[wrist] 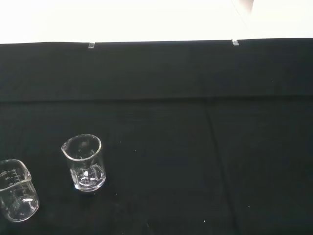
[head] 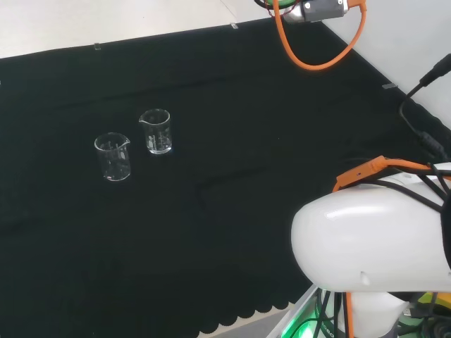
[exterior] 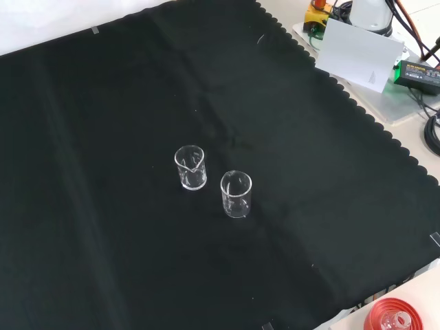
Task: Pick up the beaker on the right.
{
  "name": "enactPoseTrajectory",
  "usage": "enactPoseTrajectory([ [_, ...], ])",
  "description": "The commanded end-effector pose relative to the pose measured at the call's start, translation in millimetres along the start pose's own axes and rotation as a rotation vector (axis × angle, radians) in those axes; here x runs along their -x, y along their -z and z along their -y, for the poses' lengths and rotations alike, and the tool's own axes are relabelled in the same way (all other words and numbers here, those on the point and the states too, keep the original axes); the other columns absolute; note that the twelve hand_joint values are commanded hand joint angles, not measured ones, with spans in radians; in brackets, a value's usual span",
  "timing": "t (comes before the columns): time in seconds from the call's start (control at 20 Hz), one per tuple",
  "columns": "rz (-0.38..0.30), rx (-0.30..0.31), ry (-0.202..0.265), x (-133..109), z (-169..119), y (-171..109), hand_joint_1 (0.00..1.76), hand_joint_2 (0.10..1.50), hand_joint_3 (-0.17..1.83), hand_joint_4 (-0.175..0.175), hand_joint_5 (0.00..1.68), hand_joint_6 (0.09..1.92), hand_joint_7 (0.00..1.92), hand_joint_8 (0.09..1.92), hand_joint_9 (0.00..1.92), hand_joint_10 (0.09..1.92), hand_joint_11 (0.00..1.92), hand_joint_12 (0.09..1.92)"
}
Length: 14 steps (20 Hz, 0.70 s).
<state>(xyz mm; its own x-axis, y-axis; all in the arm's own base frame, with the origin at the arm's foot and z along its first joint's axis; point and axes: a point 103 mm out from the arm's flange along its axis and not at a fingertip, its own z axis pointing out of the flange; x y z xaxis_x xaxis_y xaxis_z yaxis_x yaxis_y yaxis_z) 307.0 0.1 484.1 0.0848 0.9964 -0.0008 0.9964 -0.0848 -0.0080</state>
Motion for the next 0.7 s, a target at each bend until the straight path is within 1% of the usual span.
enactPoseTrajectory([
  [0.05, -0.039, 0.026, 0.011, -11, -1, 16, 0.34, 1.36, -0.04, -0.033, 0.26, 0.22, 0.11, 0.58, 0.18, 0.70, 0.02, 1.04],
  [0.1, -0.042, 0.025, 0.011, -12, -1, 17, 0.26, 1.40, -0.02, -0.026, 0.26, 0.18, 0.09, 0.56, 0.16, 0.69, 0.01, 0.99],
  [0.15, -0.045, 0.021, 0.010, -12, -2, 17, 0.22, 1.41, -0.01, -0.022, 0.26, 0.16, 0.09, 0.54, 0.15, 0.68, 0.00, 0.97],
  [0.25, -0.043, 0.019, 0.009, -13, -4, 14, 0.19, 1.43, -0.01, -0.020, 0.26, 0.15, 0.09, 0.53, 0.15, 0.67, 0.00, 0.95],
  [0.4, -0.041, 0.017, 0.007, -13, -5, 12, 0.19, 1.43, -0.01, -0.019, 0.26, 0.14, 0.09, 0.52, 0.15, 0.67, 0.00, 0.94],
  [0.55, -0.039, 0.010, 0.005, -14, -11, 5, 0.19, 1.42, -0.01, -0.019, 0.26, 0.13, 0.09, 0.52, 0.15, 0.67, 0.00, 0.94],
  [0.7, -0.061, 0.002, 0.003, -12, -16, -5, 0.24, 1.39, -0.03, -0.023, 0.24, 0.10, 0.10, 0.52, 0.15, 0.67, 0.00, 0.94],
])
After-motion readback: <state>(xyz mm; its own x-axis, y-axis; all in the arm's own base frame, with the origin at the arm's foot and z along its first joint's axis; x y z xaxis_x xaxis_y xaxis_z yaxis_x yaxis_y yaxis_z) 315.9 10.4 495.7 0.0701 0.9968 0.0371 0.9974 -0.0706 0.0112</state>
